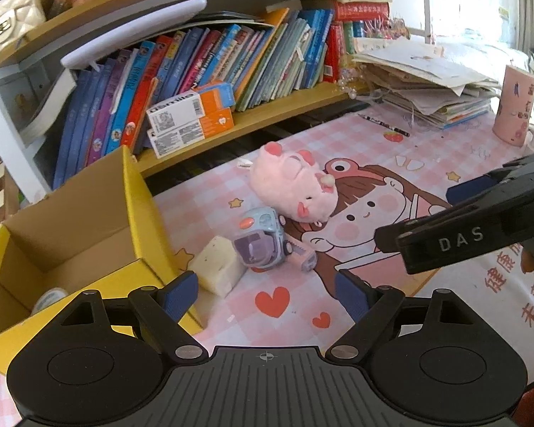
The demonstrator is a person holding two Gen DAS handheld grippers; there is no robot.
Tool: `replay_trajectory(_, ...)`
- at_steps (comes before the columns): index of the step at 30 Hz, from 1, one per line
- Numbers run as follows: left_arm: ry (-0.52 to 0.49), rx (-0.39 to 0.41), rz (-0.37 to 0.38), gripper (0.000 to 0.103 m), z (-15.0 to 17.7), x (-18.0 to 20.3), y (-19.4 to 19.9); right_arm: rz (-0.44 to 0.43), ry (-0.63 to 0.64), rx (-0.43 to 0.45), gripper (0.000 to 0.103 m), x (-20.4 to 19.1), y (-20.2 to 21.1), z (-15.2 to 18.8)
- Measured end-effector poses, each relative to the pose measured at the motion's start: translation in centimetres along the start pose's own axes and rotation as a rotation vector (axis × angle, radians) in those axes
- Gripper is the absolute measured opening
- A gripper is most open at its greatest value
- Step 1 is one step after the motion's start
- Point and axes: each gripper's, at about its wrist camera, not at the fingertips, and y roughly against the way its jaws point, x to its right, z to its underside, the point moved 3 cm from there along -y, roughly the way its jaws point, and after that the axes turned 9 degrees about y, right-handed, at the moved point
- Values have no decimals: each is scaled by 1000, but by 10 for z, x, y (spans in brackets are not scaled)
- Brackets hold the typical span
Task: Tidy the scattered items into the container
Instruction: 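Grasp the grey toy car with the left tool while the right tool grasps the pink pig plush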
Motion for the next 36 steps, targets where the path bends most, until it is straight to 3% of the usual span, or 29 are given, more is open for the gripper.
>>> replay_trajectory(12,-1,1,-22,85,-16,-2,-31,-28,-2,-5,98,10,-31,-20)
replay_trajectory(18,0,-2,-18,80,-22,-3,-44,-46,8,5,98,11,-45,-35)
replay_trajectory(30,-35,-13,-28,56,-26,-1,-68,-81,49,13,96,3,-74,-61)
replay_trajectory(32,-62,-20,-37,47,-24,1,-73,-79,46,17,96,2,-78,-64)
replay_trajectory(36,-76,-42,-37,46,-22,3,-82,-90,38,17,95,0,-86,-70)
